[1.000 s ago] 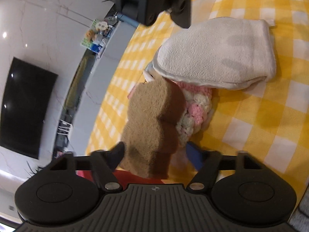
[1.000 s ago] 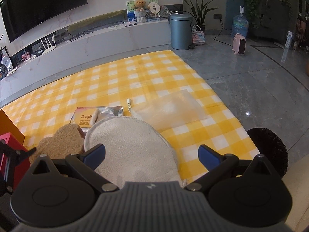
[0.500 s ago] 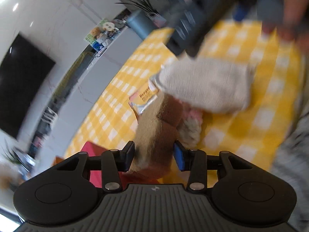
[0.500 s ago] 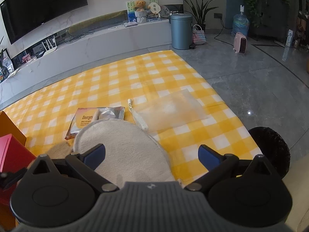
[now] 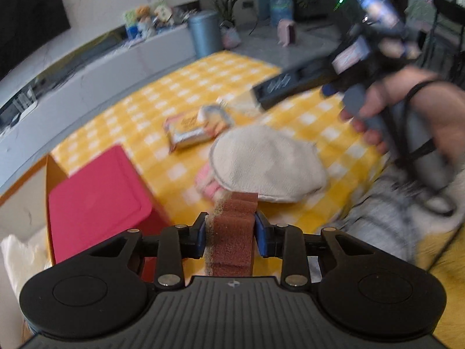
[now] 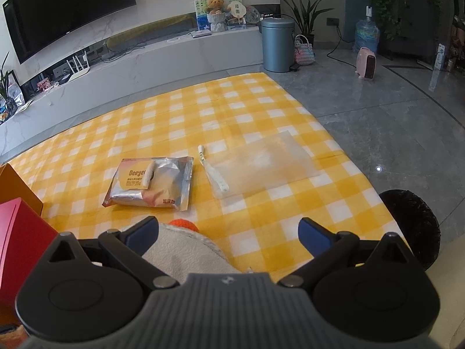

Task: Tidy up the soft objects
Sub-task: 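Grasp the red sponge with the left tool and lift it, then grasp the white terry mitt with the right tool while the left holds the sponge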

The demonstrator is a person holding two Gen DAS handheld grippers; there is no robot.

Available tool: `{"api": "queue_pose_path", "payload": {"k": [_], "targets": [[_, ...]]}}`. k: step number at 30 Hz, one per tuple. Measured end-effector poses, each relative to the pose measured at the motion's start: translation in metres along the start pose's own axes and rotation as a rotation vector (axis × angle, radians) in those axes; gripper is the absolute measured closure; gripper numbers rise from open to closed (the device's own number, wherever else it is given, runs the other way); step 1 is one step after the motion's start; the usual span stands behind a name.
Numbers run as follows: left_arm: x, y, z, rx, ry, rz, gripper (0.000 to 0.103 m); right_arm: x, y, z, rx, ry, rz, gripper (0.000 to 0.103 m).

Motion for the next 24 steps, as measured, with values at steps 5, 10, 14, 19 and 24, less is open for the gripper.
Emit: {"api": "queue_pose_path", "payload": {"k": [5,10,14,19,24], "targets": [[0.007,-0.004,0.01,0.0,-0.025,0.017,0.063,-0.002,-0.003,0.002,-0.016,0.004,-0.018,0.003],[0.02,-0.016,0.028,-0.07,-0.107,-0.036,0.064,-0.006,-0.004,0.003,-0.022,0.019,-0.026,0.003],[0.017,-0.005,0.028,-0.03,-0.118,-0.044,0.067,-0.005,-0.003,0.003,-0.022,0.016,-0.027,0.003],[0.007,0.015,0.013,0.026,-0.1,-0.052,0.067,-0.006,-0.004,0.003,-0.033,0.024,-0.029,0.003],[-0.02,0.033,0.0,0.078,0.007,-0.072,0.067,-0.018,-0.007,0.009,-0.099,0.068,-0.071,0.003]]}}
Point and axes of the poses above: each gripper's, at about its wrist camera, not at the fingertips, and y roughly against the way its jaws point, x to its right, z to its underside, the point moved 1 cm from there along -y, roughly the way its jaws point, and after that the axes turned 10 degrees about x, right-handed, at the moved point
